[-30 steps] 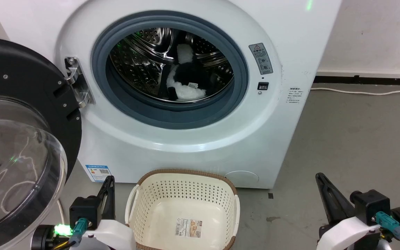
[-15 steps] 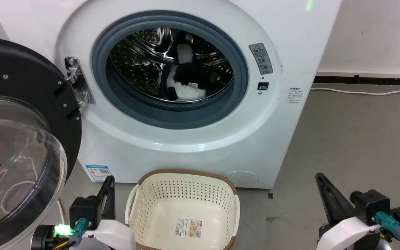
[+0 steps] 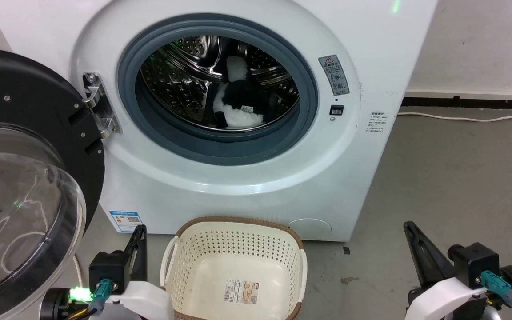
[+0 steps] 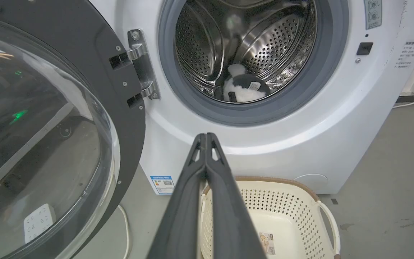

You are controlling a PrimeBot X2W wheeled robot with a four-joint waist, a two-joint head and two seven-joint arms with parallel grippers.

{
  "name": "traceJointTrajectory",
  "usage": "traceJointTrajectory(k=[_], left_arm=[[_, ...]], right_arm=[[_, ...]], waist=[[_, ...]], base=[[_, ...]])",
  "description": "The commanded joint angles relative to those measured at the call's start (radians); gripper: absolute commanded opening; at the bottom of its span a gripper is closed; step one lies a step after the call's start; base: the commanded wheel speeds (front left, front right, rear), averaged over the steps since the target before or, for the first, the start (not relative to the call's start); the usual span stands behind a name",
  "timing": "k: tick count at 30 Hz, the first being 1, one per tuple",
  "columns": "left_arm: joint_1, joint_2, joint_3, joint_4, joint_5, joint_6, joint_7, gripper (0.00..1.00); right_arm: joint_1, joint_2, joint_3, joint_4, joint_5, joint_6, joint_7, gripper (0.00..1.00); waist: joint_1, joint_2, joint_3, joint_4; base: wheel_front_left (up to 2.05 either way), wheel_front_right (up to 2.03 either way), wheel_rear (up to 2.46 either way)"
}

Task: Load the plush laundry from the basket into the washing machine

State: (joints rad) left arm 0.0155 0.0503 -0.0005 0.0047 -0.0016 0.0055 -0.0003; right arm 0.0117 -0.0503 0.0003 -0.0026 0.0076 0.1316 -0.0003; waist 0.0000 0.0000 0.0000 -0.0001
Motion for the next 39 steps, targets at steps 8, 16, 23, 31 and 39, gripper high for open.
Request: traceJointTrajectory(k=[8,16,23,31,39], left_arm=[[-0.015,0.000,0.000,-0.005,0.002,-0.005,0.000,0.00],[-0.015,0.000,0.000,-0.005,0.002,-0.005,0.000,0.00],[-0.015,0.000,0.000,-0.005,0.002,-0.005,0.000,0.00],[-0.015,0.000,0.000,-0.005,0.002,-0.005,0.000,0.00],[-0.015,0.000,0.000,-0.005,0.002,-0.005,0.000,0.00]], right_arm=[[-0.012,0.000,0.000,0.003,-0.008,-0.001,0.000,0.00],[-0.012,0.000,0.000,0.003,-0.008,-0.001,0.000,0.00],[-0.012,0.000,0.000,0.003,-0.008,-0.001,0.000,0.00],[-0.012,0.000,0.000,0.003,-0.008,-0.001,0.000,0.00],[-0.012,0.000,0.000,0.003,-0.008,-0.001,0.000,0.00]], waist=[[0.0000,0.0000,0.000,0.000],[0.0000,0.0000,0.000,0.000],[0.0000,0.0000,0.000,0.000],[0.0000,0.0000,0.000,0.000],[0.0000,0.0000,0.000,0.000]], base=[[0.00,0.00,0.00],[0.00,0.00,0.00],[0.00,0.00,0.00],[0.00,0.00,0.00],[0.00,0.00,0.00]])
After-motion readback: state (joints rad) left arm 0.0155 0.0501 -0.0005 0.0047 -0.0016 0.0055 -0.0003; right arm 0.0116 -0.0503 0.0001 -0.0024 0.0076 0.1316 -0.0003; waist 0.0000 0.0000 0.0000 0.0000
